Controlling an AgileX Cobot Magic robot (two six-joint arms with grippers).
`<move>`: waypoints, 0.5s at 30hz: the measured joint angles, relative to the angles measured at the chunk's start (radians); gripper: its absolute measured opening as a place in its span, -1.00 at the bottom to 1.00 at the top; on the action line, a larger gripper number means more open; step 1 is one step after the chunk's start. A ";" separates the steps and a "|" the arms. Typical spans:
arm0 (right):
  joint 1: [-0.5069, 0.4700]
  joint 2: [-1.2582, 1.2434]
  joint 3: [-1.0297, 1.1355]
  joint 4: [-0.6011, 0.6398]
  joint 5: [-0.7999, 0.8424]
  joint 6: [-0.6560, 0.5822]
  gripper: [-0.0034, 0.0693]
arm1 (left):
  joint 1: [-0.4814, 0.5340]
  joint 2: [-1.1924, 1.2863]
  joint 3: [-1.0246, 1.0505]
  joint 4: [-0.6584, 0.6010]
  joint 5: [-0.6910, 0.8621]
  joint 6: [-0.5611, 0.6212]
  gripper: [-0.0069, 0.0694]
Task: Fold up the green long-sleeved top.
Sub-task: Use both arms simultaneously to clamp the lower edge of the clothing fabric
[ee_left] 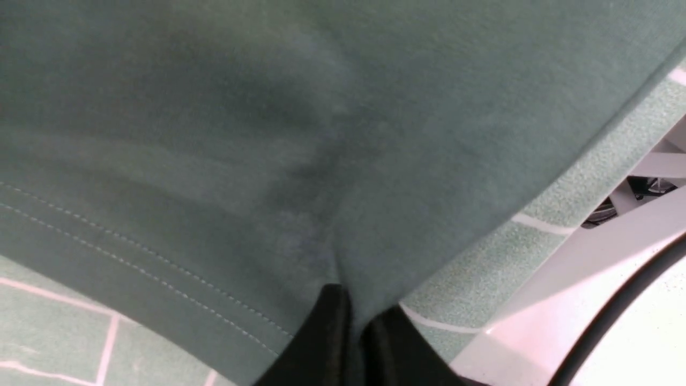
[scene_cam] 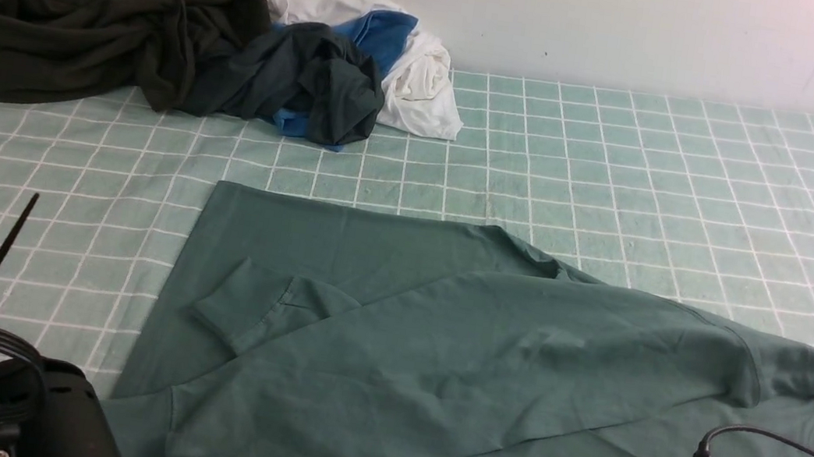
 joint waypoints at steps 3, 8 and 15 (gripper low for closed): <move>0.000 -0.003 -0.010 -0.025 -0.014 -0.002 -0.71 | 0.000 0.000 -0.003 0.000 -0.002 0.000 -0.80; 0.000 -0.037 -0.083 -0.051 0.032 0.003 -0.89 | 0.019 -0.001 -0.071 0.021 0.025 -0.021 -0.80; -0.015 -0.057 -0.280 -0.096 0.138 0.005 -0.90 | 0.196 -0.003 -0.257 0.067 0.090 -0.005 -0.80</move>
